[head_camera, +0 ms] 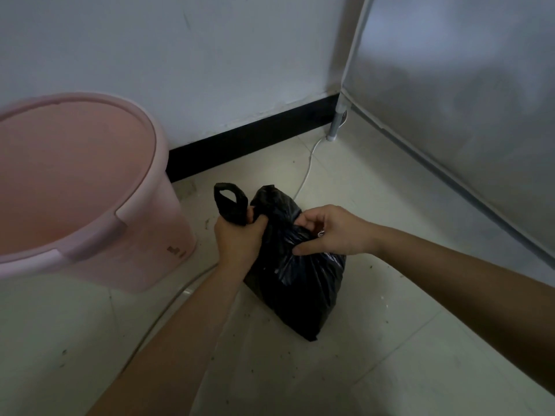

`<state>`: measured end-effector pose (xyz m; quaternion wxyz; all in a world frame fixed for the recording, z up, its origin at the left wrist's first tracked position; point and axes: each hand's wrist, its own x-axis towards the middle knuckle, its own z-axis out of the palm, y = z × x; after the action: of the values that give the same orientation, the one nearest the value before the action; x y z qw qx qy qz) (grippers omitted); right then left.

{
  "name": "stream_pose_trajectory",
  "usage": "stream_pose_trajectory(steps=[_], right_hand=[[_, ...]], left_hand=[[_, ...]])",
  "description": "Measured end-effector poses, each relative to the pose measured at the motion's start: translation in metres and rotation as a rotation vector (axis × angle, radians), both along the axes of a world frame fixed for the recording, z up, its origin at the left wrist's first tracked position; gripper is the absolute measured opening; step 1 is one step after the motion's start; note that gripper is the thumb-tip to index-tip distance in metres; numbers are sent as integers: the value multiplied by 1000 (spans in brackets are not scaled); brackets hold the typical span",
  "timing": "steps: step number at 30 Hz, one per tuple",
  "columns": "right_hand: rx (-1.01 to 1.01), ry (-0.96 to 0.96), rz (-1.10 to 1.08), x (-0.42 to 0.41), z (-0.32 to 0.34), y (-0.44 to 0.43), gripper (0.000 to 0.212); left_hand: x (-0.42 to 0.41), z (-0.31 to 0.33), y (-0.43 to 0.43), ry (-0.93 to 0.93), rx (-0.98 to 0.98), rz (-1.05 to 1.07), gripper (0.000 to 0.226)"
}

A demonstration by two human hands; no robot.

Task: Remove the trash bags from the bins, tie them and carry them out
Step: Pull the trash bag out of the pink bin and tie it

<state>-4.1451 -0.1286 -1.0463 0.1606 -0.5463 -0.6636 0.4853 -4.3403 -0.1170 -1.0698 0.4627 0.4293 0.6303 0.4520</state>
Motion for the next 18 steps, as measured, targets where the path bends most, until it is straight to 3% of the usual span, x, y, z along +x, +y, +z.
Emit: stream_pose_trajectory(steps=[5,11,18], right_hand=[[32,-32,35,-6,5,1,19],[51,-72,16,-5,3,1,24],[44,-64,-6,-2,1,0,25]], left_hand=[[8,-4,-2,42,25,23,23],[6,3,0,-554,-297,18,28],[-6,6,-4,-806,-279,-237,38]])
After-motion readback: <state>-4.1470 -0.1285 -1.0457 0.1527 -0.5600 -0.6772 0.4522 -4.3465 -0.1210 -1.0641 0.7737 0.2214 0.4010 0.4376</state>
